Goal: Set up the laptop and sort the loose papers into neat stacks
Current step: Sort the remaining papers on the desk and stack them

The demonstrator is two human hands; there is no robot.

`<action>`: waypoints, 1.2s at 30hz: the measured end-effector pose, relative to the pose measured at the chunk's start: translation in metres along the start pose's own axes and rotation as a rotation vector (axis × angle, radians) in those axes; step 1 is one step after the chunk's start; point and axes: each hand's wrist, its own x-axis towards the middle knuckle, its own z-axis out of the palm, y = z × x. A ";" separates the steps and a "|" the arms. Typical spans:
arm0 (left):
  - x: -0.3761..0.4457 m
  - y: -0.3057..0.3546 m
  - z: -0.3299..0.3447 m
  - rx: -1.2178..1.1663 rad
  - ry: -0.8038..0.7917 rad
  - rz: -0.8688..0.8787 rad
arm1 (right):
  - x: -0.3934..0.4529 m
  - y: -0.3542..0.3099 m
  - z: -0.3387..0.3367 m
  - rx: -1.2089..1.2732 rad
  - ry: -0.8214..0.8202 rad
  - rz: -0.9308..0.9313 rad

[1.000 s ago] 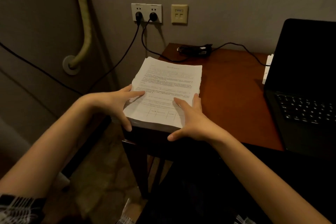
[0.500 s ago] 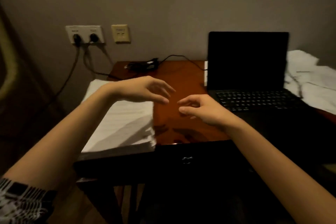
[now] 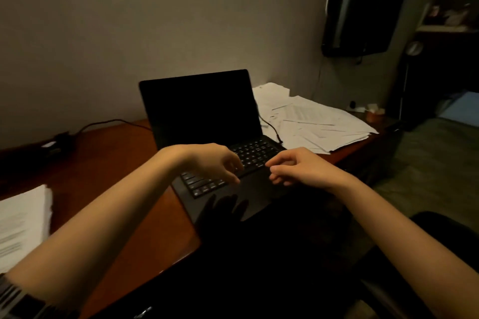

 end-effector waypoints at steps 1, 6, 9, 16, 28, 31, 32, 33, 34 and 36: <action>0.015 0.006 0.000 -0.005 0.030 0.012 | 0.003 0.010 -0.010 0.011 0.019 0.006; 0.105 0.038 0.003 -0.049 0.239 0.086 | 0.036 0.067 -0.057 0.028 0.141 0.002; 0.176 0.045 0.006 -0.050 0.364 0.104 | 0.069 0.105 -0.085 0.003 0.262 -0.036; 0.336 0.038 -0.001 -0.235 0.545 0.027 | 0.200 0.150 -0.160 -0.030 0.449 -0.103; 0.421 0.037 0.007 -0.536 0.787 -0.459 | 0.365 0.150 -0.218 -0.290 0.045 -0.150; 0.424 0.040 0.018 -0.538 0.847 -0.498 | 0.396 0.143 -0.209 -0.575 -0.066 -0.354; 0.424 0.040 0.019 -0.548 0.860 -0.504 | 0.403 0.139 -0.206 -0.641 -0.085 -0.419; 0.424 0.041 0.017 -0.559 0.872 -0.504 | 0.408 0.136 -0.202 -0.693 -0.105 -0.472; 0.424 0.041 0.017 -0.567 0.890 -0.498 | 0.413 0.134 -0.197 -0.744 -0.149 -0.520; 0.426 0.041 0.016 -0.564 0.947 -0.493 | 0.420 0.130 -0.191 -0.875 -0.261 -0.613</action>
